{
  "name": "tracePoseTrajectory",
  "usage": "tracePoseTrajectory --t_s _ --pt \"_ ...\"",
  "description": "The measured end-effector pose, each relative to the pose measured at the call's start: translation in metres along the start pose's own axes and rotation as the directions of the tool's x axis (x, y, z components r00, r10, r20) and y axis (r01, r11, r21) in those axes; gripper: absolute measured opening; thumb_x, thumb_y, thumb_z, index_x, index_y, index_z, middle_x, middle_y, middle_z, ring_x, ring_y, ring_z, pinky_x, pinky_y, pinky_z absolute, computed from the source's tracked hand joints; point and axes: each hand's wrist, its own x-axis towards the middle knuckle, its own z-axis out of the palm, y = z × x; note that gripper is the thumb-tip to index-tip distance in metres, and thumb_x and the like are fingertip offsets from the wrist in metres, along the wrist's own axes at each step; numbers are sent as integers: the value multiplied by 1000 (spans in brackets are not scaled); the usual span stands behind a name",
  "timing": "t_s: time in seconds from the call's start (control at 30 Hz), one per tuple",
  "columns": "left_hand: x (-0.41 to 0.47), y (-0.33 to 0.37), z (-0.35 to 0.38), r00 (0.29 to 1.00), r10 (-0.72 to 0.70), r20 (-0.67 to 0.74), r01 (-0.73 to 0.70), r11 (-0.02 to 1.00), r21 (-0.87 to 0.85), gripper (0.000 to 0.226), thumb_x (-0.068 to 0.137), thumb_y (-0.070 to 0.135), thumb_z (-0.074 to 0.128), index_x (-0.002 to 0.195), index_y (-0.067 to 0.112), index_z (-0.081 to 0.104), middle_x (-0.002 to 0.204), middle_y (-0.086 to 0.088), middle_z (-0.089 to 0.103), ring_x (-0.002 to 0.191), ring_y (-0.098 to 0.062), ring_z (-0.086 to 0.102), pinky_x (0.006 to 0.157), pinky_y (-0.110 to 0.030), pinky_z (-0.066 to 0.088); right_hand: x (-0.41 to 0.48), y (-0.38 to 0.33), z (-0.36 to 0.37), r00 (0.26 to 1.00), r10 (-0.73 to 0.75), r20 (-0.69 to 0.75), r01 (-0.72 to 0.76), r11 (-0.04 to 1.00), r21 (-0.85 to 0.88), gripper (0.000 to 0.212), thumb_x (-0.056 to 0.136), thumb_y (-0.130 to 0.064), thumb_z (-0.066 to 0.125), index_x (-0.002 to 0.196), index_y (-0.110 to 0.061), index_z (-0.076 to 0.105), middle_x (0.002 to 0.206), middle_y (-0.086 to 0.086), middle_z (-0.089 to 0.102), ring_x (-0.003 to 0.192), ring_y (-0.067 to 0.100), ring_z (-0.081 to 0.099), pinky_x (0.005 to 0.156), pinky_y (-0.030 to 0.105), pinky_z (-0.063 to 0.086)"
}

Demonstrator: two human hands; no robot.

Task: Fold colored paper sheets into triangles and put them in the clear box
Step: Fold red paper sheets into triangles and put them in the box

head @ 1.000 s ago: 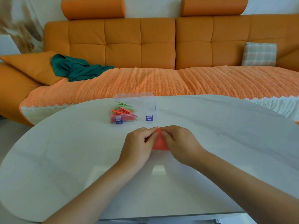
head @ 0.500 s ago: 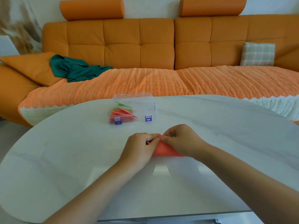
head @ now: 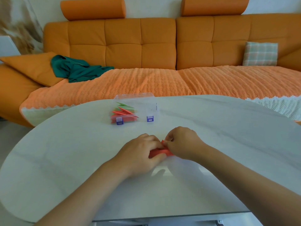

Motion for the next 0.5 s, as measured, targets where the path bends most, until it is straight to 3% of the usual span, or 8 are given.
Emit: tracePoseTrajectory --t_s 0.2,0.33,0.5 --pt "0 1 -2 1000 11 19 -11 999 36 54 81 59 35 120 39 67 116 23 58 108 1 44 93 -28 46 -4 3 1 984 -126 -128 97 972 -212 20 90 -51 54 98 -36 64 96 -15 65 94 9 61 95 34 37" --pt "-2 2 -3 999 27 26 -28 998 63 54 80 57 37 121 38 66 119 23 57 110 1 44 92 -28 46 -5 7 -2 972 -220 -79 209 970 -126 12 91 -39 62 95 -36 73 94 -13 62 89 8 60 93 32 43" --pt "-8 8 -2 996 71 51 -78 982 174 55 82 58 38 132 43 58 123 18 55 113 -6 45 100 -22 35 -5 7 -3 989 -143 -45 144 989 24 12 86 -30 66 80 -36 75 83 -18 66 86 8 63 83 29 51"
